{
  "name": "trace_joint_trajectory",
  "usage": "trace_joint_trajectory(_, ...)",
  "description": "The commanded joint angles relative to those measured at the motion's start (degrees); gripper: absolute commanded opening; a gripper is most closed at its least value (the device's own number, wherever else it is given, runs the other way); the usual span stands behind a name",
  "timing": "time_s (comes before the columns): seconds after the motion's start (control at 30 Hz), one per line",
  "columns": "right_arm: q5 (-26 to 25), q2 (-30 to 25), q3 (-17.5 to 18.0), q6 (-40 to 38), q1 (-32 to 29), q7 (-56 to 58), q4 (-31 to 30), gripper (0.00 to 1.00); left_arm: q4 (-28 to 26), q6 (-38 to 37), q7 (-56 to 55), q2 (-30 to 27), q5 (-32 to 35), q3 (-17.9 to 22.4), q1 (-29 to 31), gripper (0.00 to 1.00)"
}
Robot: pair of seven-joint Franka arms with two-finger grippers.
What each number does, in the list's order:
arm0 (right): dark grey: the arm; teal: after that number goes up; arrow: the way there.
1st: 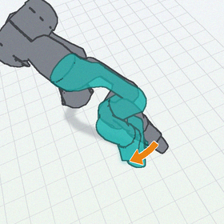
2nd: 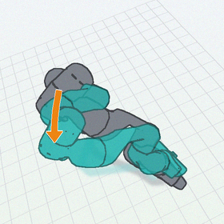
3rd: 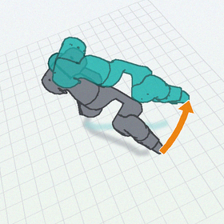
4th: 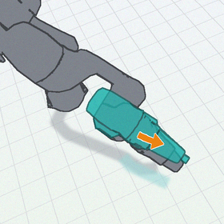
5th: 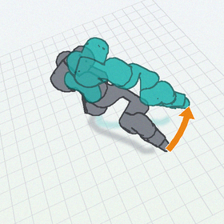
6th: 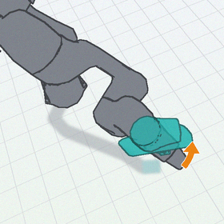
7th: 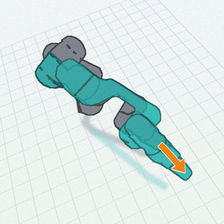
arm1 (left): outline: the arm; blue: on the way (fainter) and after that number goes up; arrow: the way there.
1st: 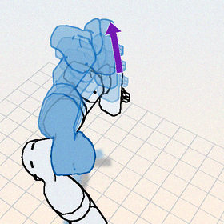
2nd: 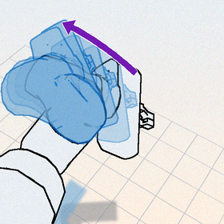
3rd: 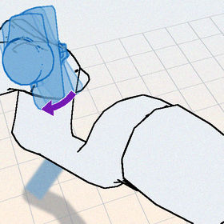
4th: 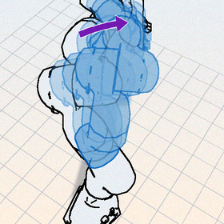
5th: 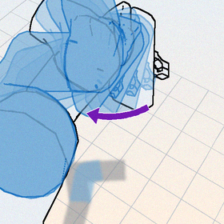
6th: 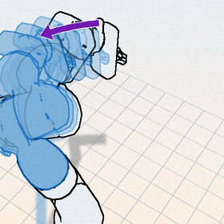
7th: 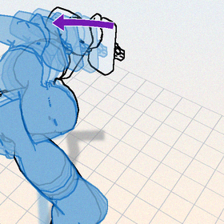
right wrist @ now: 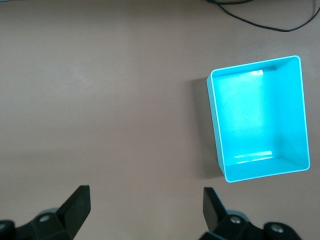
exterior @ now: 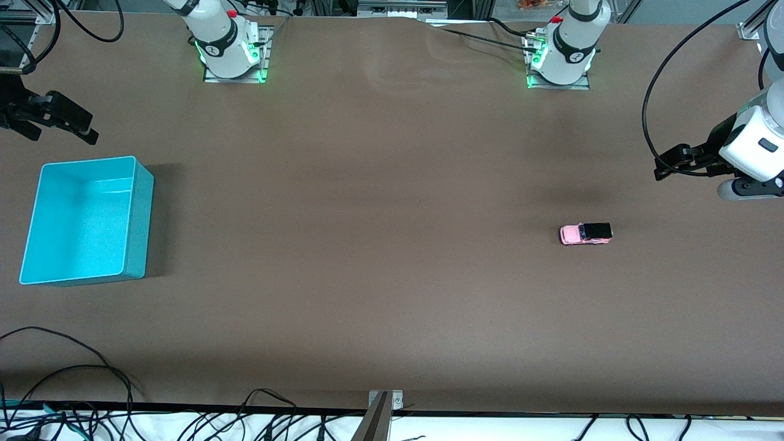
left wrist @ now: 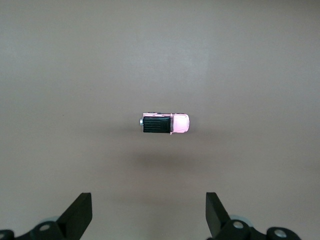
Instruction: Wind and store pink jeep toy
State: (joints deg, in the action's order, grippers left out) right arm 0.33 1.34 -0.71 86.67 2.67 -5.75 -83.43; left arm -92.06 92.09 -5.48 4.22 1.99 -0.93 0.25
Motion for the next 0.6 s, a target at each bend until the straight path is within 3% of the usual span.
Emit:
trace_joint_trajectory(0.0, 0.5, -0.1, 0.1, -0.9, 0.0, 0.8, 0.5, 1.00, 0.5, -0.8, 0.3, -0.6, 1.2, -0.3, 0.4, 1.00)
trace_joint_trajectory(0.57, 0.5, -0.2, 0.4, -1.1, 0.1, 0.5, 0.5, 1.00, 0.8, -0.8, -0.6, -0.4, 0.7, -0.5, 0.4, 1.00)
